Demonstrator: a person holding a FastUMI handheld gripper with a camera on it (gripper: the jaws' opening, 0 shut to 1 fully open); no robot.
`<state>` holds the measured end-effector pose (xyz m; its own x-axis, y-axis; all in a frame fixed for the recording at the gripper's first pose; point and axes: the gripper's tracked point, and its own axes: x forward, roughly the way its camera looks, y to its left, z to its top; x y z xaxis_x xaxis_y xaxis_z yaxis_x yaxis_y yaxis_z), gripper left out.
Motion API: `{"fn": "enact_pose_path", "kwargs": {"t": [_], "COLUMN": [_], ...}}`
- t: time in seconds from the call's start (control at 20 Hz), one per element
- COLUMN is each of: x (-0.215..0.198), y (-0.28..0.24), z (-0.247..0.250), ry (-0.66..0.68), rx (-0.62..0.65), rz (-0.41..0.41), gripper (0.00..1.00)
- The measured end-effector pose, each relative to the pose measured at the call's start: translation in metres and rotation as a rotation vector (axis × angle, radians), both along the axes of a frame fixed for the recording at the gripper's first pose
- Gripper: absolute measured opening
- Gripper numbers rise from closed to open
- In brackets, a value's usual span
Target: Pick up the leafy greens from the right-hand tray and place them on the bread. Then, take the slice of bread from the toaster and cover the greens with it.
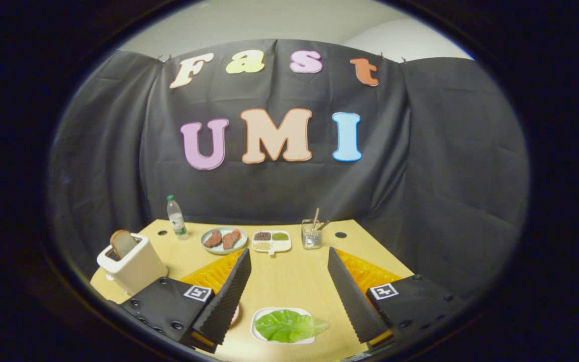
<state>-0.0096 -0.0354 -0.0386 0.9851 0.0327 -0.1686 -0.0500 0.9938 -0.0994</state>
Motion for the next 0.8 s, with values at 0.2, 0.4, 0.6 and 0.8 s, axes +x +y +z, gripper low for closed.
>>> {"fn": "enact_pose_path", "kwargs": {"t": [0.2, 0.4, 0.6, 0.8], "x": [0.004, 0.003, 0.0, 0.003], "y": [-0.012, -0.031, -0.053, -0.075], "z": [-0.032, -0.07, -0.125, -0.171], "ry": [0.126, 0.27, 0.452, 0.617], "rx": [-0.05, -0.054, -0.059, -0.088], "rz": [0.062, 0.097, 0.127, 0.16], "gripper": [1.0, 1.0, 1.0, 1.0]}}
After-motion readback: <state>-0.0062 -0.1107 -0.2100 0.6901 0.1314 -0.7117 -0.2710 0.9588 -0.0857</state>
